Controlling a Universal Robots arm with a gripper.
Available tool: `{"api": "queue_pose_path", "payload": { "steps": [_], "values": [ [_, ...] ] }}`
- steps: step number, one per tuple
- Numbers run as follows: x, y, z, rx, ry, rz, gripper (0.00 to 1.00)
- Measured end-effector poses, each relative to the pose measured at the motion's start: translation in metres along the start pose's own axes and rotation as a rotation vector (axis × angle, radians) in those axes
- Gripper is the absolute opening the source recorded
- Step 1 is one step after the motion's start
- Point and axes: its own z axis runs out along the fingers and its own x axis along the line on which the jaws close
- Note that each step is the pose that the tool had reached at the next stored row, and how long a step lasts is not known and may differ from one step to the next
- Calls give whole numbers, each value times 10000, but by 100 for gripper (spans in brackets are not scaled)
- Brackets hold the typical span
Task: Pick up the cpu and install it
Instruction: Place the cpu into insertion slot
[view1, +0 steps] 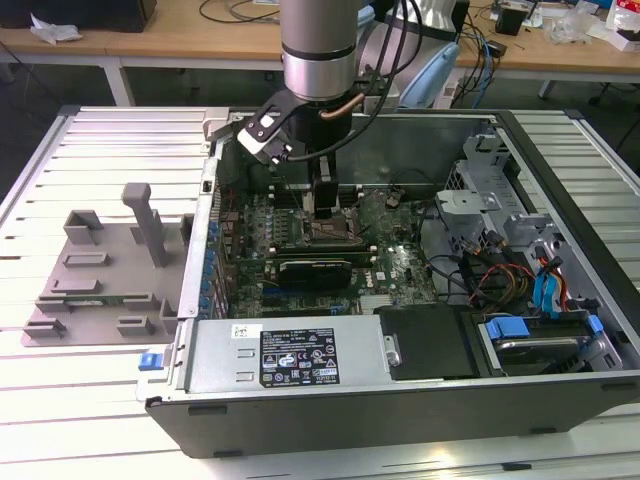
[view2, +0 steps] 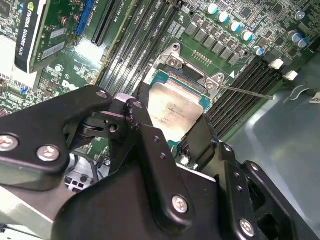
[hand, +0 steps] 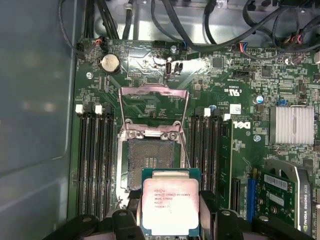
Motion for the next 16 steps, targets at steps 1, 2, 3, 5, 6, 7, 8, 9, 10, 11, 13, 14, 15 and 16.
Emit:
{"api": "queue_pose_path", "payload": {
  "steps": [1,2,3,5,6,7,8,9,10,11,13,14,15,16],
  "values": [
    [0,-1,7,0,0,0,55],
    [1,-1,22,0,0,1,55],
    [1,-1,31,0,0,2,55],
    [1,6,50,1,-1,3,55],
    [1,13,59,0,0,1,55],
    [1,29,71,0,0,1,55],
    [1,59,89,0,-1,2,55],
    [0,88,113,1,-1,2,55],
    [4,103,143,0,2,2,55],
    [10,105,163,1,4,2,55],
    [35,108,213,-1,23,-7,55],
    [47,114,235,-1,30,-19,55],
    [50,120,248,0,29,-18,55],
    [53,127,261,0,29,-17,55]
  ]
}}
